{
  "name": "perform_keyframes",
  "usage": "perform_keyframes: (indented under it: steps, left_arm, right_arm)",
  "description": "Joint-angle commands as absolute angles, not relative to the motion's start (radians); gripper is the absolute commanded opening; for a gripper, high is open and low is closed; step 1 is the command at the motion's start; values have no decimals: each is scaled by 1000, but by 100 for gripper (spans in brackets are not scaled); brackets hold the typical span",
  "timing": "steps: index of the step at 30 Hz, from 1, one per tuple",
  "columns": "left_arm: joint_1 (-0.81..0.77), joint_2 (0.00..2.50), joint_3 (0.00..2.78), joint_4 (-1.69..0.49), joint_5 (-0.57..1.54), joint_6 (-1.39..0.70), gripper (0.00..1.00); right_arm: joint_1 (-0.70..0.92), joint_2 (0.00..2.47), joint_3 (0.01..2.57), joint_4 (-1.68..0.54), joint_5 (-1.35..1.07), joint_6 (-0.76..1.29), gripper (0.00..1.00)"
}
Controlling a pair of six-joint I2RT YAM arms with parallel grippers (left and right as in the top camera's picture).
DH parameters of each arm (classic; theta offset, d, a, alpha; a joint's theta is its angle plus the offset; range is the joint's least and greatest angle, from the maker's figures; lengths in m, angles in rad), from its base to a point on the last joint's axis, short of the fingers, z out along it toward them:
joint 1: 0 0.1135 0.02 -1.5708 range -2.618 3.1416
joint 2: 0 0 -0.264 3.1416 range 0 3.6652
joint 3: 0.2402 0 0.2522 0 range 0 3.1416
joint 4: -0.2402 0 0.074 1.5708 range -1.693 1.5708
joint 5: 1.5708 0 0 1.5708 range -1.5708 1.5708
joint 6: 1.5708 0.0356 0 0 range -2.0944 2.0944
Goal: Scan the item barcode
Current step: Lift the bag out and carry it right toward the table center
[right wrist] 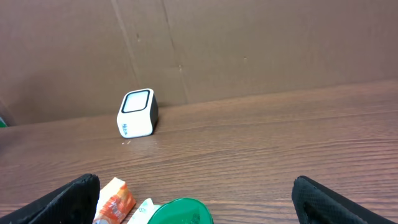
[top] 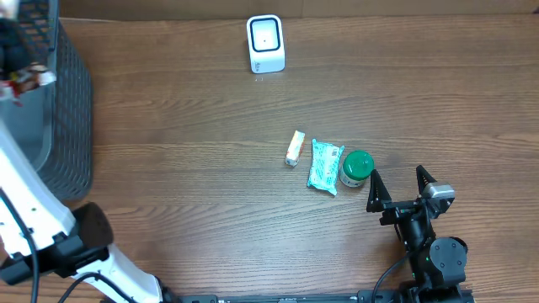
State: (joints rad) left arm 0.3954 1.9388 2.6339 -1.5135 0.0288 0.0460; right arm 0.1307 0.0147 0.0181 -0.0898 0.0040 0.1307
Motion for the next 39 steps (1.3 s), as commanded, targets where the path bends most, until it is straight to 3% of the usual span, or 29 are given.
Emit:
perform_keyframes:
  steps: [1, 10, 22, 39]
  left_arm:
    - [308, 1943, 2635, -1544, 52, 11, 4]
    - [65, 2058, 2633, -1687, 7, -47, 4]
    - [-231, 2328, 2565, -1690, -124, -234, 4]
    - [-388, 2419, 2159, -1571, -175, -398, 4]
  right_arm:
    - [126, 6, 8, -84, 5, 131, 100]
    - [126, 6, 8, -84, 5, 131, 100]
    - [126, 6, 8, -84, 5, 131, 100]
    - [126, 6, 8, -84, 5, 131, 100]
